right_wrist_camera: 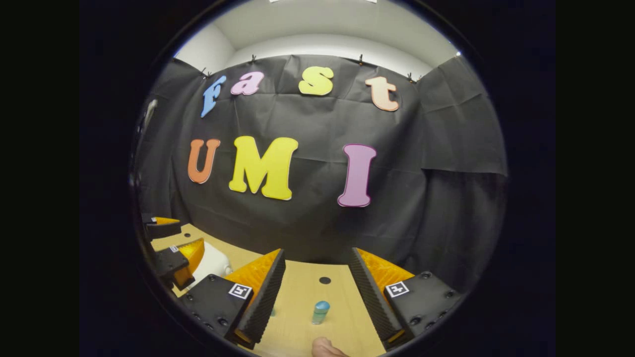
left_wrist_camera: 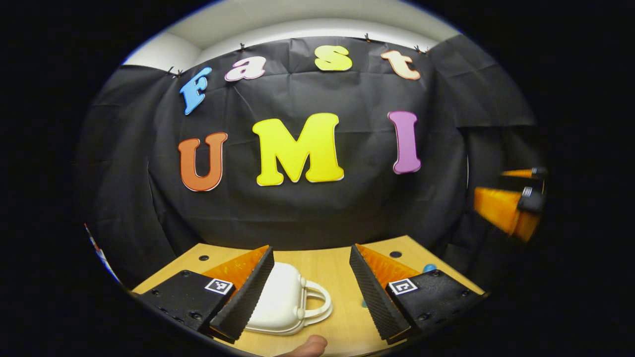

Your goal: First open the suitcase, pack the skin care products into it, and then close the suitcase.

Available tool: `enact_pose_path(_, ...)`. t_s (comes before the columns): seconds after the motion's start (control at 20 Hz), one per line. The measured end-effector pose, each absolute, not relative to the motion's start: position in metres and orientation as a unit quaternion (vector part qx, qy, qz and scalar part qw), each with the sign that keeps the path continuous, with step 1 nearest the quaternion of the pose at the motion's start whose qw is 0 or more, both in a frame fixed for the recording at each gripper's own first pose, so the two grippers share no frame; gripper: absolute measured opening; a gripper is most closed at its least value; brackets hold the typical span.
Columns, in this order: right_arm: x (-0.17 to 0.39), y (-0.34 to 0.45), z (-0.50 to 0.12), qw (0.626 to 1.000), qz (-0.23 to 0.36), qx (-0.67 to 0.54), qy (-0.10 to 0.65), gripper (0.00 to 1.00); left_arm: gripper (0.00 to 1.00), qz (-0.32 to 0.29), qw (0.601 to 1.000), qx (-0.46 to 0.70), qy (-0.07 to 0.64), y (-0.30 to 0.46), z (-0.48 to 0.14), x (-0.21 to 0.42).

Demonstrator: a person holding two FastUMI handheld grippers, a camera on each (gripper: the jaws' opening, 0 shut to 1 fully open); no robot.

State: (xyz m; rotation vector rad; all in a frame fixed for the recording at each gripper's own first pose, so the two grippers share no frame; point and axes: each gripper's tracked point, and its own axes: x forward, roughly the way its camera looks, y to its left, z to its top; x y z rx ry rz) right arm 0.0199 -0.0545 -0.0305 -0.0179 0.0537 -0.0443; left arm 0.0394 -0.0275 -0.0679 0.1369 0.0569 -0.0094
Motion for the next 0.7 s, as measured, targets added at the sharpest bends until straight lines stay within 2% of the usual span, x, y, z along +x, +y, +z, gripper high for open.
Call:
enact_pose_path(0.4,0.010,-0.115,-0.057,0.997,-0.058,-0.025,0.050,0.79,0.99,-0.014,0.967,0.232,0.105,-0.028,-0.199,0.077)
enact_pose_path(0.7,0.006,-0.139,-0.091,0.995,-0.058,-0.009,0.081,0.79,0.97,-0.022,0.907,0.396,0.143,-0.028,-0.259,0.089)
